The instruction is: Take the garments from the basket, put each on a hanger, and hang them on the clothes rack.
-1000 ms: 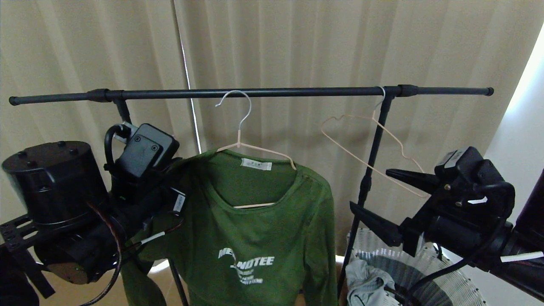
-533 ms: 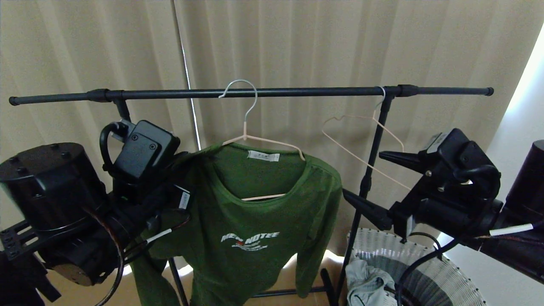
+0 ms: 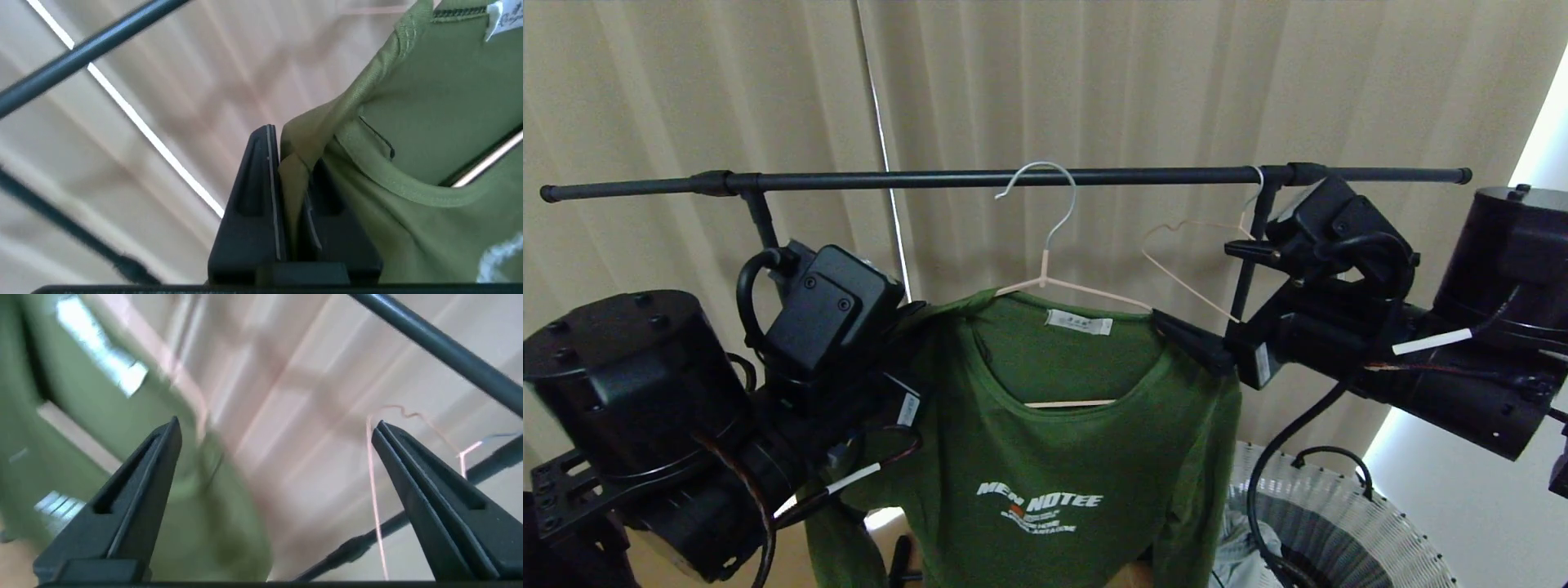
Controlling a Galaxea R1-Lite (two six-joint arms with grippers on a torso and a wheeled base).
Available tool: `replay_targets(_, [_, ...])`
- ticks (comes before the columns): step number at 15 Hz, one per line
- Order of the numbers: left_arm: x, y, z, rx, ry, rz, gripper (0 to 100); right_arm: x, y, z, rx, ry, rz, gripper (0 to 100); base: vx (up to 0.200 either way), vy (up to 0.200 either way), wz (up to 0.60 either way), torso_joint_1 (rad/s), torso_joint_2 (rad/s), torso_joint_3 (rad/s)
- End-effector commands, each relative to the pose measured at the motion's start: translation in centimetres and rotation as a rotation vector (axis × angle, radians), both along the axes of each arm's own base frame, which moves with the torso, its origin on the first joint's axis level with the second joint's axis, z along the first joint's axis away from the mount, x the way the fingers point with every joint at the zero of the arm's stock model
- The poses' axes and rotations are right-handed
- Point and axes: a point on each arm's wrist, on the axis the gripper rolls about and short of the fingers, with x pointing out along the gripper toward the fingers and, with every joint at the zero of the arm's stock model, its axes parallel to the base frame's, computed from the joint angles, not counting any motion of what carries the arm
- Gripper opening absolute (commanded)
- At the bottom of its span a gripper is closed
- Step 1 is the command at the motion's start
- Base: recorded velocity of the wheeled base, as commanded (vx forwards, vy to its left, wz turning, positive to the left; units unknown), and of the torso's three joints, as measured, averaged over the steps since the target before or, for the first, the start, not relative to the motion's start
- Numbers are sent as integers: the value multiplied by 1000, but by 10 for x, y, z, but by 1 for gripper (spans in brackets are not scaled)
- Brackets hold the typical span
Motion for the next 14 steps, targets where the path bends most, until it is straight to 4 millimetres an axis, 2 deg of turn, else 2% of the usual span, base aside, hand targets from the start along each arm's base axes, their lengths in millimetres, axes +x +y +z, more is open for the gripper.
replay_targets(1, [-4,-3,-1,1,-1,-18,0,10,11,-6,-14,17,2,100,0,0,0,0,0,0])
replay_targets(6, [-12,-4,-8,-7,-16,-47,0,20,18,-10,-22,25,-13,100,0,0,0,0,0,0])
replay_targets(14, [-21,-8,-6,-21,-26,-109,0,22,20,-14,-26,32,-11,100,0,0,0,0,0,0])
